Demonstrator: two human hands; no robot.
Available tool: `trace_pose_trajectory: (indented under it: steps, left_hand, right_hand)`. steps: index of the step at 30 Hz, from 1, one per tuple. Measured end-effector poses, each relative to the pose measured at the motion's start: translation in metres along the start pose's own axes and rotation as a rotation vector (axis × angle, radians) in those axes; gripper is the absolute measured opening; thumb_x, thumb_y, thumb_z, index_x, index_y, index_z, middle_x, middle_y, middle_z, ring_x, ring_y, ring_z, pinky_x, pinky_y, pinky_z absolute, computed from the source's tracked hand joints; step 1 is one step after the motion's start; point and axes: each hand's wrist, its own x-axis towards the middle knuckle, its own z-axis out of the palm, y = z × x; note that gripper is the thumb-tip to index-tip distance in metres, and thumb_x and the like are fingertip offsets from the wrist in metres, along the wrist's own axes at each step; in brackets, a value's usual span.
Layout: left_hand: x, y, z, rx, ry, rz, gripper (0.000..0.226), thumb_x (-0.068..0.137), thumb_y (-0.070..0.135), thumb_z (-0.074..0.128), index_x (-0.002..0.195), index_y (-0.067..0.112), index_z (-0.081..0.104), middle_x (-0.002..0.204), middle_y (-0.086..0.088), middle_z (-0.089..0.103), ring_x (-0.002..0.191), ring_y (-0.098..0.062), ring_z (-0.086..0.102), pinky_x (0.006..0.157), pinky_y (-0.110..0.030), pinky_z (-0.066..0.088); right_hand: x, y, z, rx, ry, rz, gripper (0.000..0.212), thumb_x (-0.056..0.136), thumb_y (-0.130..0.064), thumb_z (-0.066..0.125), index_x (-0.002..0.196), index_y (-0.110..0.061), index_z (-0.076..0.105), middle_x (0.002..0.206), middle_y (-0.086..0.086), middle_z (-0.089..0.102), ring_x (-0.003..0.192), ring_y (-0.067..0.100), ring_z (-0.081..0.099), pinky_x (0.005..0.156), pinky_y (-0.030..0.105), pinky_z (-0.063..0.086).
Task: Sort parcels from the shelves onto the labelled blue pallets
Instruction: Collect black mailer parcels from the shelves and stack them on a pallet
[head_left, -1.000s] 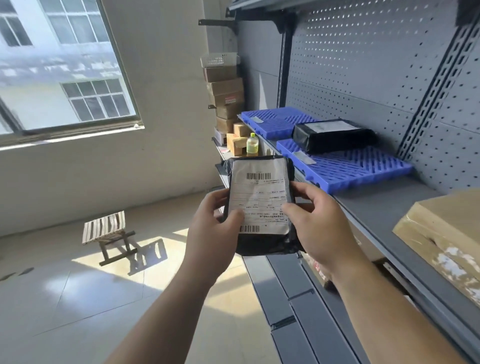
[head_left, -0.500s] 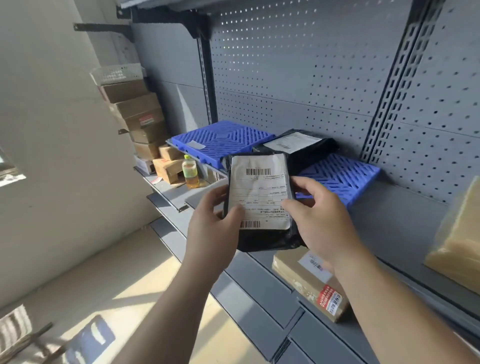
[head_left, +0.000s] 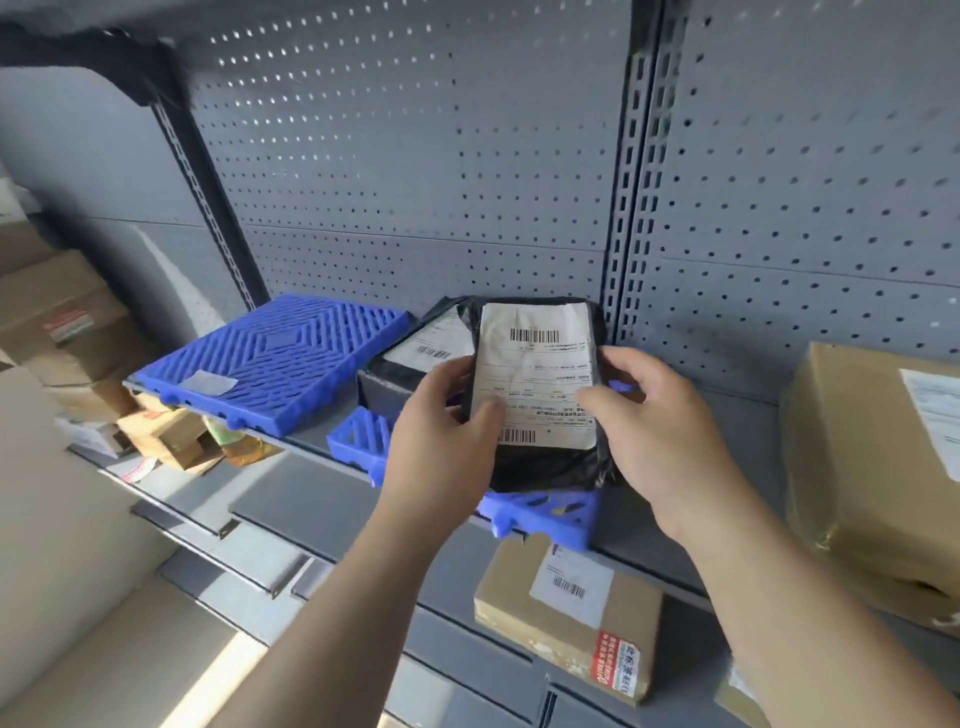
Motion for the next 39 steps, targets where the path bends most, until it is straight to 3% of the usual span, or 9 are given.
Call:
trace_pose_trajectory:
  steps: [3,6,12,21,29,34,36,38,39]
  left_hand:
    - [0.023,0.001,0.013,0.066,-0.048,0.054,0.035,0.088,0.03,0.06,0.122,0.038,0.063,0.101,0.036,0.068,0.091,0.014,0.065,0.067,-0.007,0.05]
    - [0.04,0.002,0.022,0.129,-0.095,0.074,0.029,0.088,0.028,0.061,0.115,0.039,0.061,0.088,0.038,0.066,0.085,0.022,0.059,0.061,0.001,0.042]
    - [0.067,0.006,0.027,0.306,-0.267,0.129,0.017,0.088,0.028,0.057,0.096,0.043,0.059,0.082,0.042,0.064,0.073,0.011,0.062,0.054,-0.018,0.045]
    - [0.089,-0.001,0.03,0.412,-0.418,0.149,0.018,0.088,0.027,0.058,0.106,0.028,0.061,0.081,0.015,0.069,0.063,-0.001,0.062,0.043,-0.007,0.038]
    - [0.087,-0.006,0.025,0.52,-0.528,0.182,0.027,0.089,0.031,0.06,0.11,0.03,0.044,0.096,0.015,0.063,0.085,-0.005,0.059,0.052,-0.012,0.035]
    - [0.083,-0.006,0.02,0.575,-0.53,0.284,0.06,0.091,0.032,0.062,0.147,0.021,0.043,0.138,0.001,0.053,0.125,-0.024,0.05,0.096,-0.032,0.044]
    - [0.082,-0.005,0.017,0.585,-0.516,0.339,0.064,0.093,0.033,0.062,0.151,0.02,0.04,0.147,-0.001,0.049,0.131,-0.026,0.047,0.104,-0.033,0.039]
    - [0.08,-0.003,0.013,0.56,-0.509,0.385,0.059,0.093,0.033,0.062,0.149,0.022,0.044,0.144,-0.001,0.051,0.129,-0.026,0.049,0.102,-0.03,0.038]
    - [0.08,-0.002,0.012,0.55,-0.502,0.405,0.057,0.094,0.033,0.063,0.147,0.022,0.046,0.142,0.0,0.052,0.127,-0.026,0.049,0.1,-0.029,0.037]
  right_hand:
    - [0.014,0.002,-0.006,-0.038,0.03,0.011,0.027,0.083,-0.031,0.062,0.095,-0.054,0.067,0.095,-0.033,0.07,0.095,-0.008,0.064,0.083,0.026,0.052]
    - [0.026,0.005,-0.009,-0.075,0.069,0.049,0.028,0.085,-0.028,0.063,0.11,-0.038,0.07,0.102,-0.022,0.073,0.103,0.002,0.065,0.09,0.034,0.053]
    - [0.036,0.005,-0.006,-0.15,0.106,0.104,0.025,0.086,-0.029,0.06,0.109,-0.032,0.071,0.098,-0.015,0.074,0.095,0.009,0.067,0.086,0.04,0.057]
    - [0.041,0.004,0.01,-0.208,0.133,0.165,0.021,0.086,-0.028,0.056,0.098,-0.033,0.072,0.088,-0.022,0.075,0.079,0.003,0.07,0.07,0.037,0.062]
    - [0.042,0.005,0.019,-0.324,0.102,0.24,0.02,0.083,-0.035,0.055,0.092,-0.027,0.071,0.084,-0.019,0.075,0.077,0.005,0.07,0.07,0.036,0.059]
    - [0.038,0.002,0.023,-0.323,0.136,0.217,0.006,0.085,-0.036,0.057,0.084,-0.035,0.063,0.079,-0.03,0.069,0.068,-0.015,0.061,0.047,0.01,0.044]
    - [0.036,-0.002,0.025,-0.357,0.208,0.199,0.012,0.085,-0.037,0.059,0.075,-0.039,0.053,0.076,-0.026,0.059,0.067,-0.012,0.057,0.048,0.011,0.038]
    - [0.033,-0.007,0.025,-0.407,0.224,0.19,0.008,0.086,-0.041,0.058,0.094,-0.041,0.058,0.091,-0.023,0.054,0.076,-0.008,0.054,0.059,0.016,0.039]
    - [0.032,-0.008,0.026,-0.433,0.215,0.188,0.028,0.086,-0.042,0.057,0.114,-0.04,0.059,0.106,-0.017,0.056,0.087,-0.002,0.057,0.067,0.021,0.043]
